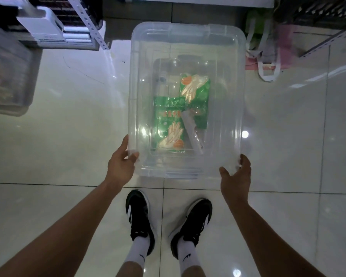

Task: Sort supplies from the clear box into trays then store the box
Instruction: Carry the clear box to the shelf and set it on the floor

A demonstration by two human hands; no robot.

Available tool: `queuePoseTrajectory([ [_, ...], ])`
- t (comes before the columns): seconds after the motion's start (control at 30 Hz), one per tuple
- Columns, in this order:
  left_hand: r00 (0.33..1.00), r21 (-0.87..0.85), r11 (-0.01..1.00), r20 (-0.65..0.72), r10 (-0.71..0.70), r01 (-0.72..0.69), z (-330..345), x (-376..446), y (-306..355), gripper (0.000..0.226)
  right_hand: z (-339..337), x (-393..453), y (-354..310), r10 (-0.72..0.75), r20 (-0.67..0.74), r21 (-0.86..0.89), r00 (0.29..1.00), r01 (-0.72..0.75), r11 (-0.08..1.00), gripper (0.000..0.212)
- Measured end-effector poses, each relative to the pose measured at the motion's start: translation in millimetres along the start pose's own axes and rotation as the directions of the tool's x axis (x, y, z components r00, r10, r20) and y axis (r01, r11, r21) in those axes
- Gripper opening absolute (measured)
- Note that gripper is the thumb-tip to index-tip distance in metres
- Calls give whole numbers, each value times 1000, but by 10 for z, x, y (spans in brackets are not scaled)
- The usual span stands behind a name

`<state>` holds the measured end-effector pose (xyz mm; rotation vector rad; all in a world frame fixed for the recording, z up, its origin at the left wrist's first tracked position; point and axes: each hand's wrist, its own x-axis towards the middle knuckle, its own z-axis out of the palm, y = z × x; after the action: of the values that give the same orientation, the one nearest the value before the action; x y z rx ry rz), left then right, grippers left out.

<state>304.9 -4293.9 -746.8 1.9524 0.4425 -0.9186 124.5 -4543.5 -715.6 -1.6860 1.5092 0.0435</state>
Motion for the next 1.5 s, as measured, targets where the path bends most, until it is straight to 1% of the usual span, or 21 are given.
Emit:
queuePoseTrajectory([
  [0.17, 999, 37, 999, -43, -22, 23, 60, -23, 62, 60, -9, 37, 22, 50, -5, 66, 999, -49, 997, 67],
  [0.23, 994, -31, 997, -78, -72, 70, 100, -80, 42, 59, 42, 28, 30, 129, 2, 142, 992, -128, 982, 64],
  [0.27, 988, -104, 987, -85, -130, 121, 137, -135, 24, 60, 74, 21, 41, 209, 32, 237, 977, -210, 948, 64],
  [0.33, 967, -278, 936, -75, -245, 215, 244, -254, -38, 58, 158, 1, 83, 360, 165, 465, 918, -394, 793, 65],
  [0.4, 953, -422, 870, -44, -299, 253, 393, -369, -103, 50, 248, -28, 122, 409, 326, 575, 852, -522, 629, 64],
  [0.47, 942, -537, 791, 20, -336, 293, 556, -454, -168, 47, 321, -85, 124, 404, 458, 557, 792, -610, 563, 61],
  [0.53, 921, -594, 722, 89, -379, 354, 696, -512, -206, 54, 381, -140, 135, 390, 525, 499, 757, -645, 579, 52],
  [0.63, 895, -619, 662, 169, -412, 422, 818, -551, -188, 58, 424, -162, 165, 405, 552, 423, 729, -664, 617, 63],
  [0.73, 890, -587, 674, 225, -397, 449, 848, -570, -185, 44, 416, -161, 218, 402, 595, 401, 696, -690, 602, 60],
  [0.83, 871, -513, 704, 257, -419, 491, 816, -619, -193, 40, 413, -209, 208, 452, 539, 407, 711, -690, 599, 58],
  [0.9, 856, -500, 695, 272, -440, 516, 798, -658, -172, 36, 416, -239, 180, 466, 534, 444, 706, -703, 555, 50],
  [1.0, 854, -529, 678, 219, -472, 510, 786, -707, -116, 28, 400, -280, 117, 450, 564, 510, 693, -720, 470, 40],
  [1.1, 852, -532, 684, 159, -499, 499, 807, -729, -102, 23, 363, -310, 73, 470, 551, 531, 689, -724, 439, 43],
  [1.2, 827, -504, 683, 125, -548, 529, 799, -753, -121, 23, 318, -364, 66, 513, 557, 463, 653, -757, 461, 41],
  [1.27, 814, -486, 674, 158, -559, 557, 762, -777, -148, 24, 272, -385, 61, 531, 569, 390, 628, -775, 498, 40],
  [1.33, 807, -470, 669, 198, -557, 576, 712, -788, -178, 23, 213, -386, 36, 578, 520, 367, 629, -776, 513, 42],
  [1.37, 803, -462, 667, 213, -556, 584, 683, -788, -186, 22, 175, -375, 47, 604, 452, 368, 657, -754, 545, 47],
  [1.4, 802, -451, 671, 220, -555, 588, 648, -785, -195, 21, 137, -356, 84, 603, 332, 330, 725, -689, 646, 61],
  [1.43, 805, -441, 679, 222, -551, 587, 615, -779, -199, 21, 89, -332, 116, 527, 183, 213, 830, -556, 803, 80],
  [1.47, 807, -426, 691, 217, -548, 584, 585, -772, -198, 23, 43, -317, 145, 373, 101, 48, 922, -379, 924, 96],
  [1.5, 811, -414, 702, 211, -546, 580, 558, -768, -190, 25, 18, -314, 169, 225, 100, -69, 969, -218, 973, 101],
])
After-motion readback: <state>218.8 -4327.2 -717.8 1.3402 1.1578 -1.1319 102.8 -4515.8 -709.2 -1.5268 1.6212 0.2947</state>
